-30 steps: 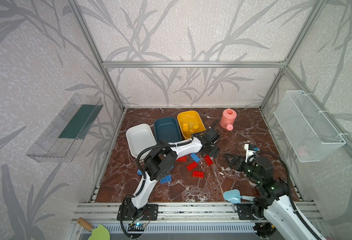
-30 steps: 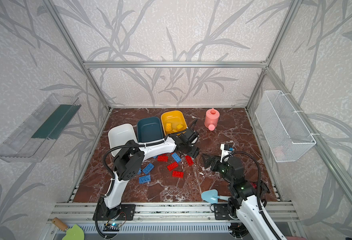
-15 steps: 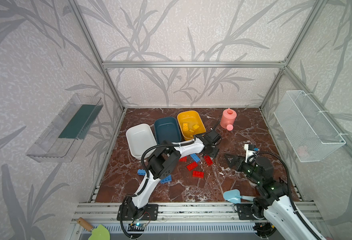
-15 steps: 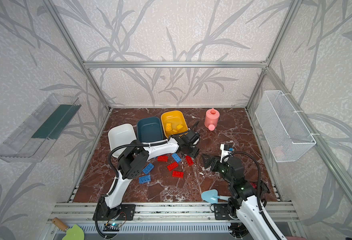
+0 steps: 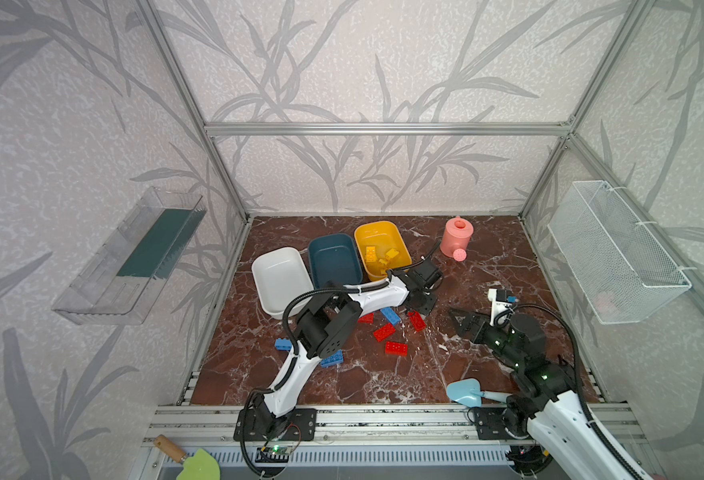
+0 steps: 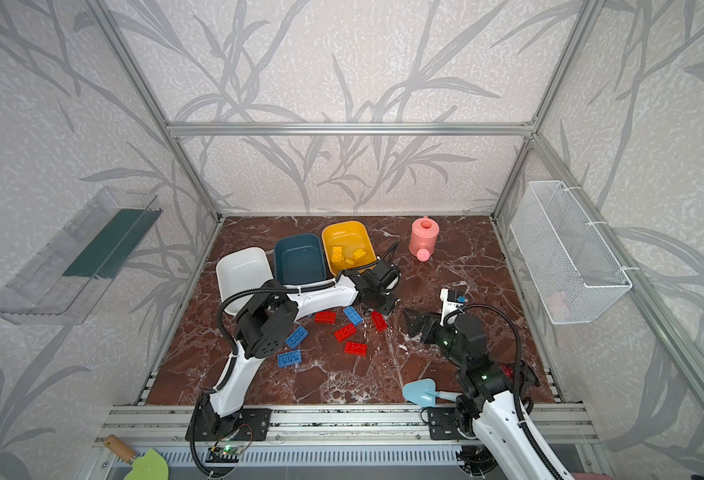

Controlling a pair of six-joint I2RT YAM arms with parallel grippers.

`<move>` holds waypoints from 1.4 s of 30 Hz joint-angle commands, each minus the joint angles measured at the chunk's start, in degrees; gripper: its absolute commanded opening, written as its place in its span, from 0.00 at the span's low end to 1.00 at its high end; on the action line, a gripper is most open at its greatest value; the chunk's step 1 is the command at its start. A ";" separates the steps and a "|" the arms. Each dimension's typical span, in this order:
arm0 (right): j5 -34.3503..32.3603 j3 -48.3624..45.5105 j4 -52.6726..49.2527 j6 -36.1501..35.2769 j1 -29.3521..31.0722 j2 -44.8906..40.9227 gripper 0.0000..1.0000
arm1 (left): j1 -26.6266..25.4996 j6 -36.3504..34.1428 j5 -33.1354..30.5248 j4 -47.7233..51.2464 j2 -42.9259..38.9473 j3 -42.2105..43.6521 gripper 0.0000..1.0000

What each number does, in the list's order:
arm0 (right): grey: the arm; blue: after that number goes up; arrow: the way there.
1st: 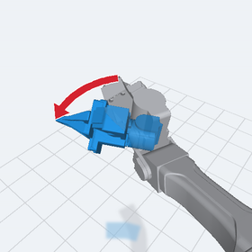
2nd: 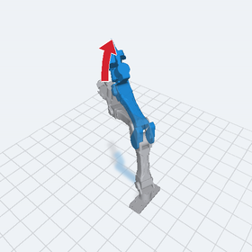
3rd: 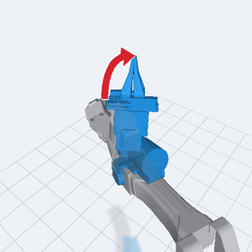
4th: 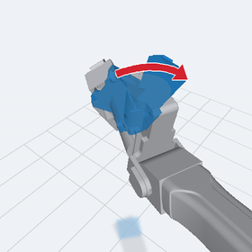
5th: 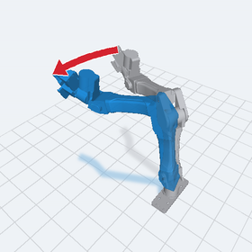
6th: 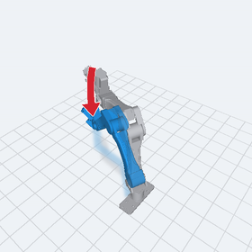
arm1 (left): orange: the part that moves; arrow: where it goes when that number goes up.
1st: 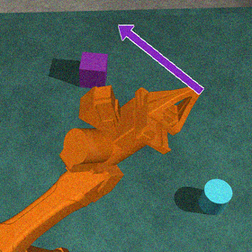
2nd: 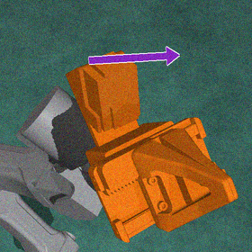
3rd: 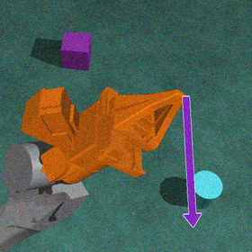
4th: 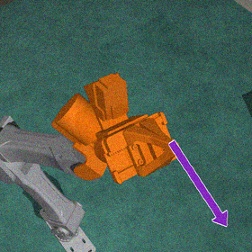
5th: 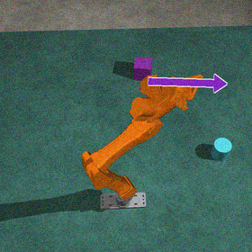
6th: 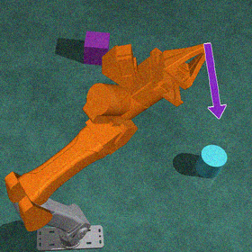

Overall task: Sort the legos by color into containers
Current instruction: 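Lift the small yellow brick with the left gripper over the yellow tub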

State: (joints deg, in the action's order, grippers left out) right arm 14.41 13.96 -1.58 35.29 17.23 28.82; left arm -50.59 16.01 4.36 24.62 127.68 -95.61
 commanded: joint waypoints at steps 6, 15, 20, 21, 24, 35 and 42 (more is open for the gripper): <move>-0.79 -0.51 0.48 -1.01 0.26 -0.76 0.99 | -0.21 -2.01 -0.97 0.51 -5.63 -0.13 0.39; -0.79 -0.68 0.56 -1.01 0.26 -0.99 0.99 | 1.32 -2.00 -1.81 1.67 -10.53 0.43 0.38; -0.73 -0.92 0.90 -0.78 0.29 -1.04 0.99 | 3.17 -2.46 -1.90 2.63 -12.56 0.49 0.38; -0.79 -0.95 1.03 -0.76 0.26 -1.00 0.99 | 3.58 -2.40 -1.94 2.63 -12.89 0.52 0.38; -0.64 -1.06 1.21 -0.63 0.26 -0.87 0.99 | 5.24 -2.65 -1.73 2.92 -13.91 0.26 0.38; -0.44 -1.64 2.28 -0.30 0.26 -0.22 0.99 | 13.26 -2.72 1.30 6.05 -9.74 -6.84 0.38; -0.53 -1.65 2.51 -0.40 0.26 0.06 0.99 | 15.19 -3.68 0.08 9.18 -4.54 -14.34 0.38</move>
State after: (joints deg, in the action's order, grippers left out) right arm 13.98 12.95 -0.80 35.05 17.26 28.80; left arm -35.79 14.15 4.47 30.48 120.79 -107.22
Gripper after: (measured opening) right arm 0.992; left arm 0.400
